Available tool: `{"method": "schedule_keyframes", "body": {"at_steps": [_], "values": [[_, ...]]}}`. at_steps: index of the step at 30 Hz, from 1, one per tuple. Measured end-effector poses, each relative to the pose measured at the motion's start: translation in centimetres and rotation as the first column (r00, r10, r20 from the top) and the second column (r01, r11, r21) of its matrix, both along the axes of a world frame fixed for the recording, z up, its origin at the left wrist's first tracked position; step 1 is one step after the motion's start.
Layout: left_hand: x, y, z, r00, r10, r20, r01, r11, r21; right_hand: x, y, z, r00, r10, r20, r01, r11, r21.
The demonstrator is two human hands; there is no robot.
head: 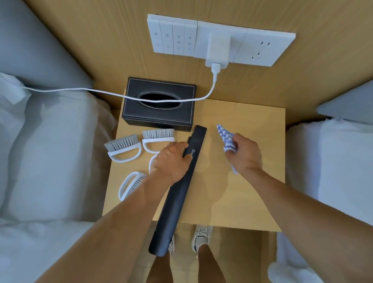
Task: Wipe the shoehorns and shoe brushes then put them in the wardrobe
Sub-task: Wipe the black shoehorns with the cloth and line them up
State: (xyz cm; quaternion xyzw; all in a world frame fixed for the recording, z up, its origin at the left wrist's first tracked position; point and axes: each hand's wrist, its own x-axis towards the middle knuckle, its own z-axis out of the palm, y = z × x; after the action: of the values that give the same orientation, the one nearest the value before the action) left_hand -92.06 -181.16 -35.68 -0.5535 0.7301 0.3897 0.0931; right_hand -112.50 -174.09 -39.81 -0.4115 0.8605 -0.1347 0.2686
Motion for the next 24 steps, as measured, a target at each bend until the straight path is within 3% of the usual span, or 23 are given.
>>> {"method": "schedule_keyframes", "body": {"at_steps": [3,7,12,14,16,18,20,24], "values": [[-0.7,0.0,1.2,0.972,0.211,-0.102,-0.189,0.964,0.188,2.0,-0.1,3.0,0.987,0.019,0.163,0.007,0.988,-0.156],[-1.4,-0.4,3.0,0.826,0.535,-0.179,-0.412,0.788,0.457,5.6,-1.1,5.8,0.96,0.179,0.216,-0.115,0.953,-0.28],[0.1,-1.4,3.7,0.608,0.753,-0.252,-0.592,0.641,0.489,9.7,-2.3,7.2,0.919,0.314,0.239,-0.233,0.92,-0.315],[1.4,-1.7,3.4,0.632,0.737,-0.238,-0.613,0.664,0.429,10.7,-2.3,7.3,0.909,0.332,0.254,-0.244,0.915,-0.322],[2.6,-1.9,3.0,0.668,0.71,-0.223,-0.617,0.696,0.368,11.2,-1.8,6.9,0.935,0.229,0.271,-0.132,0.934,-0.332],[3.5,-2.0,2.6,0.673,0.704,-0.227,-0.612,0.702,0.364,11.0,-1.2,5.6,0.967,0.0,0.254,0.068,0.963,-0.26],[4.4,-2.0,2.3,0.677,0.698,-0.235,-0.605,0.709,0.363,10.4,-0.8,3.6,0.954,-0.194,0.226,0.213,0.975,-0.059],[6.1,-1.9,2.1,0.69,0.67,-0.274,-0.586,0.739,0.333,9.8,-0.7,-0.3,0.902,-0.361,0.238,0.263,0.895,0.361]]}}
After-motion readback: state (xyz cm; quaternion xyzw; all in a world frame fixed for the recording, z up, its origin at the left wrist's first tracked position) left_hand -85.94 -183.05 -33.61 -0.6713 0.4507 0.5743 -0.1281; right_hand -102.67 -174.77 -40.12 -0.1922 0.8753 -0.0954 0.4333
